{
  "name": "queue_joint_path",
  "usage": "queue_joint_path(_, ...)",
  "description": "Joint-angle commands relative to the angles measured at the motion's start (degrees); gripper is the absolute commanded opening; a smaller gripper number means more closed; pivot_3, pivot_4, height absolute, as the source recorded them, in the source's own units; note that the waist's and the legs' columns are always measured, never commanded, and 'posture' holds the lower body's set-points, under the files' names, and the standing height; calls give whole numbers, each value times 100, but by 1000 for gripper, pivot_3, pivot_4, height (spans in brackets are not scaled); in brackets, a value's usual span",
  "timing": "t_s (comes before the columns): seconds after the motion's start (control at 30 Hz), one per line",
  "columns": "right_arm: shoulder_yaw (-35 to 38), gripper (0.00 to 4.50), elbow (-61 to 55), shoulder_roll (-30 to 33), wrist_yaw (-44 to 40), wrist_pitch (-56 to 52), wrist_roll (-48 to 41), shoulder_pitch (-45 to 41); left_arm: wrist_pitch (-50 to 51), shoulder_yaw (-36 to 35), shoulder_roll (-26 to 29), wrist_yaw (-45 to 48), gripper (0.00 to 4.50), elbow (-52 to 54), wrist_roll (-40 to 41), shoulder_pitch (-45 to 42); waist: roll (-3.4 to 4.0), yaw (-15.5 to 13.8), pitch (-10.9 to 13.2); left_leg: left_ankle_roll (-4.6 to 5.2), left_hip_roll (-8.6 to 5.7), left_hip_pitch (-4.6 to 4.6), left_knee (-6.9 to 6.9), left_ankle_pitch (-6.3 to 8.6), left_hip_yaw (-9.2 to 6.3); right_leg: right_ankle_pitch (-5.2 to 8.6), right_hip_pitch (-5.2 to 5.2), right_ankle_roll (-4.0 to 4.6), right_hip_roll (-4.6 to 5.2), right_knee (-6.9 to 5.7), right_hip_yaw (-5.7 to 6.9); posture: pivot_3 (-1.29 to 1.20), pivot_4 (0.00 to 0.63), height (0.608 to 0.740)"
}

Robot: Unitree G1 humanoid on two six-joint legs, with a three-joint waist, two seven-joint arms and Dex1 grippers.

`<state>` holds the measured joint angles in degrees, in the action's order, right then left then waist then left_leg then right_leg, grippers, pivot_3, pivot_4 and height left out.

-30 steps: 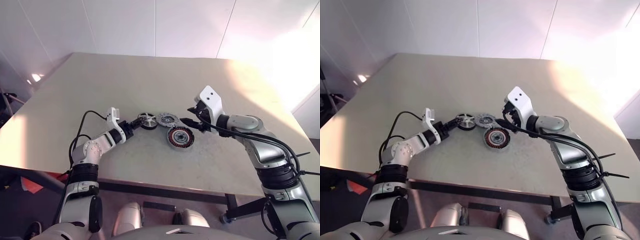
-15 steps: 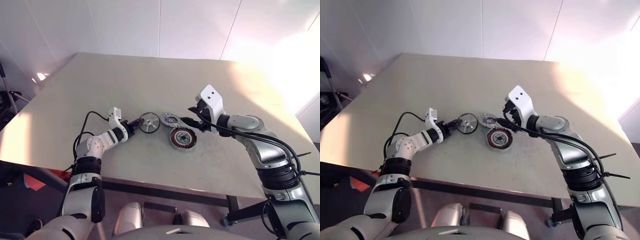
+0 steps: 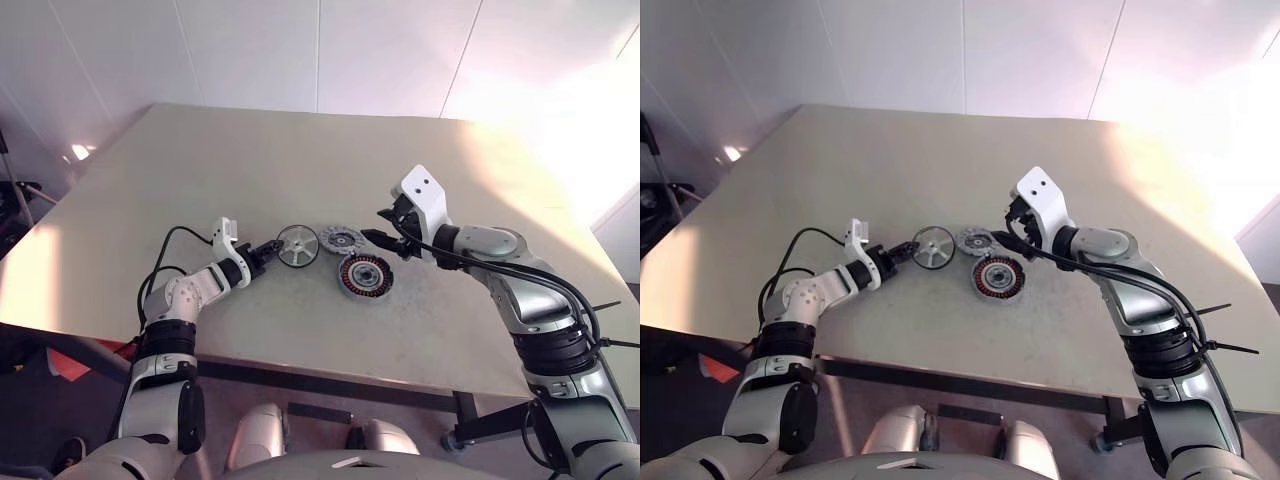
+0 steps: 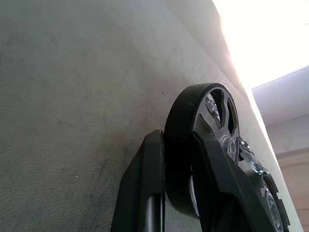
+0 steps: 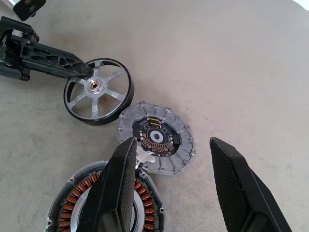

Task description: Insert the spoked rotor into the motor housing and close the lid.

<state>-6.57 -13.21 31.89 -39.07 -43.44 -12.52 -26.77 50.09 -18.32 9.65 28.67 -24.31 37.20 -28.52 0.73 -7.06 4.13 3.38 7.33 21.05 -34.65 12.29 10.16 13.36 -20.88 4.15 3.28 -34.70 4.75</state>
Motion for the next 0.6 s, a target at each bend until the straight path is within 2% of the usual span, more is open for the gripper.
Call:
queue_joint_path(0.03, 136, 2689, -16, 22, 36, 151, -7, -175, 339, -129, 110, 87, 439, 438, 319, 152, 0, 6, 0, -1, 0, 2, 0, 0, 0, 0, -2, 1, 0, 0, 0, 0, 0, 740)
queue_joint_path(0.23, 359, 2689, 335, 287, 136, 369, 168, -253, 1272, -958, 276, -173, 439, 750, 1325, 237, 0, 9, 2, -1, 0, 12, 3, 0, 1, 0, -15, 3, -1, -3, 0, 0, 0, 740)
queue_joint_path(0.3, 434, 2689, 557, 435, 153, 486, 249, -340, 1619, -982, 222, -274, 439, 852, 1525, 259, 0, -1, 2, -1, -2, 7, 2, 0, 1, 0, -9, 2, 1, -2, 0, 0, 0, 740)
queue_joint_path(0.43, 565, 2689, 1009, 692, 170, 740, 376, -479, 2324, -955, -124, -641, 439, 1095, 1924, 204, -1, -24, 2, 0, -6, 6, -1, 0, 1, 0, -2, 1, 4, -1, 0, 0, 0, 740)
queue_joint_path(0.6, 742, 2689, 1300, 775, 363, 893, 486, -539, 2528, -812, -630, -1039, 439, 922, 1943, -186, -6, -12, 6, 2, -6, 12, -1, 0, 1, 0, -8, 2, 3, 0, 0, 0, 0, 740)
